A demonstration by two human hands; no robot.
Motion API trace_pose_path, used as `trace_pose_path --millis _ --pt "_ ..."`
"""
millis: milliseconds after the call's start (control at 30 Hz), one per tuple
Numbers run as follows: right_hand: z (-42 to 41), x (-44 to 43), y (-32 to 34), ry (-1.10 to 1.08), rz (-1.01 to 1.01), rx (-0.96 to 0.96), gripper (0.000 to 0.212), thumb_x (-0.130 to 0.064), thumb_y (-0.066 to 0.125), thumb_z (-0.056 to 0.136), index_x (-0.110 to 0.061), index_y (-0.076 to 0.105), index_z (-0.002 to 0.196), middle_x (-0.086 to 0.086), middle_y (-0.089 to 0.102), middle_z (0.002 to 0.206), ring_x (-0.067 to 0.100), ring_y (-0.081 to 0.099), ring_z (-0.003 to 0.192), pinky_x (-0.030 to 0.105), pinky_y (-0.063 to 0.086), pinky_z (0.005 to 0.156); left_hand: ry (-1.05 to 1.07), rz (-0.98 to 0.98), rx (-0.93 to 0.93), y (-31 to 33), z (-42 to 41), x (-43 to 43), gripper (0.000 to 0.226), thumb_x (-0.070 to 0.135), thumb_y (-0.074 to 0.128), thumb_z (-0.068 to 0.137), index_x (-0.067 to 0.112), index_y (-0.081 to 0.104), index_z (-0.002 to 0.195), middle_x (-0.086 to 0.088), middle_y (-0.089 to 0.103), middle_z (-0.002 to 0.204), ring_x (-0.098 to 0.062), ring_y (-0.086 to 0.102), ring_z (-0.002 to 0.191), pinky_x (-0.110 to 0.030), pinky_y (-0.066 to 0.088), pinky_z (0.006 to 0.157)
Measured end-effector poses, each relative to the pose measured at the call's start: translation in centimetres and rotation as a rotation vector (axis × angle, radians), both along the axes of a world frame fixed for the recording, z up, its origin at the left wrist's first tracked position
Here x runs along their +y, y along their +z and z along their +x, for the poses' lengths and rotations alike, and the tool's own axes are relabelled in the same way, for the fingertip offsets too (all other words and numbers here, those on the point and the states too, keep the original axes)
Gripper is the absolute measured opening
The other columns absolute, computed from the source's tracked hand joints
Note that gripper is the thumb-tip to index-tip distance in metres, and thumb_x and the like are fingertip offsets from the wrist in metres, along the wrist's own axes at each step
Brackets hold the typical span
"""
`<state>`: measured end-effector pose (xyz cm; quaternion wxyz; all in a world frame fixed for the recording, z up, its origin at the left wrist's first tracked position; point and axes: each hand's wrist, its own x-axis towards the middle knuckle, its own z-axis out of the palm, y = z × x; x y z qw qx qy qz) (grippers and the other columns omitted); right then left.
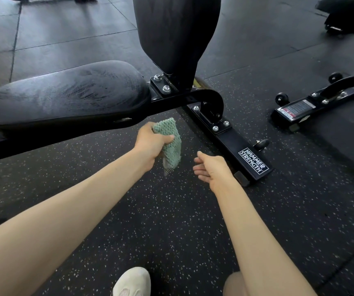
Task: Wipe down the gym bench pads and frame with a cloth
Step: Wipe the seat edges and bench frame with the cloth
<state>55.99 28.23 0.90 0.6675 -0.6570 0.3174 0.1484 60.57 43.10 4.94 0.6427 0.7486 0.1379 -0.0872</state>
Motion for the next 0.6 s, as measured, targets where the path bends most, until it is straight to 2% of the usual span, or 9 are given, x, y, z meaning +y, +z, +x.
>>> trace_pose_path --millis 67,133,233,400,600 --pt "-0.2 -0.2 0.5 -0.004 0.250 0.037 0.041 -0.036 0.045 0.101 0.000 0.065 0.103 0.012 0.070 0.078 0.020 0.066 0.071 0.027 0.052 0.062 -0.038 0.070 -0.077 -0.4 0.1 -0.2 0.024 0.010 0.072 0.083 0.018 0.054 0.097 -0.004 0.066 0.100 -0.020 0.064 0.095 -0.041 0.054 0.084" --pt "-0.4 -0.1 1.1 0.044 0.462 0.065 0.050 -0.043 0.038 0.102 0.000 0.062 0.103 0.015 0.072 0.086 0.024 0.069 0.080 0.030 0.053 0.068 -0.092 0.002 -0.044 -0.7 0.0 -0.6 0.021 0.013 0.071 0.085 0.018 0.055 0.097 -0.005 0.067 0.101 -0.021 0.066 0.096 -0.043 0.055 0.085" --pt "-0.4 0.4 1.2 0.050 0.601 0.051 0.059 -0.050 0.039 0.099 0.004 0.056 0.114 0.020 0.068 0.108 0.028 0.067 0.093 0.035 0.054 0.079 -0.109 -0.145 0.067 -1.2 -0.1 -1.1 0.018 0.014 0.065 0.090 0.013 0.056 0.106 -0.007 0.068 0.106 -0.023 0.066 0.100 -0.043 0.056 0.085" --pt "-0.2 0.3 0.9 0.049 0.629 0.009 0.062 -0.053 0.045 0.096 0.004 0.052 0.122 0.021 0.068 0.107 0.028 0.066 0.097 0.036 0.054 0.085 -0.119 -0.201 0.099 -1.1 0.2 -0.4 0.023 0.020 0.055 0.097 0.008 0.056 0.116 -0.009 0.067 0.112 -0.022 0.065 0.102 -0.041 0.056 0.084" --pt "0.2 0.1 0.3 0.122 0.630 -0.035 0.072 -0.059 0.055 0.085 -0.002 0.049 0.130 0.025 0.063 0.120 0.032 0.066 0.106 0.041 0.055 0.089 -0.329 -0.128 0.131 -0.6 0.0 -0.1 0.018 0.020 0.050 0.099 0.008 0.057 0.110 -0.008 0.069 0.108 -0.022 0.067 0.100 -0.039 0.055 0.087"
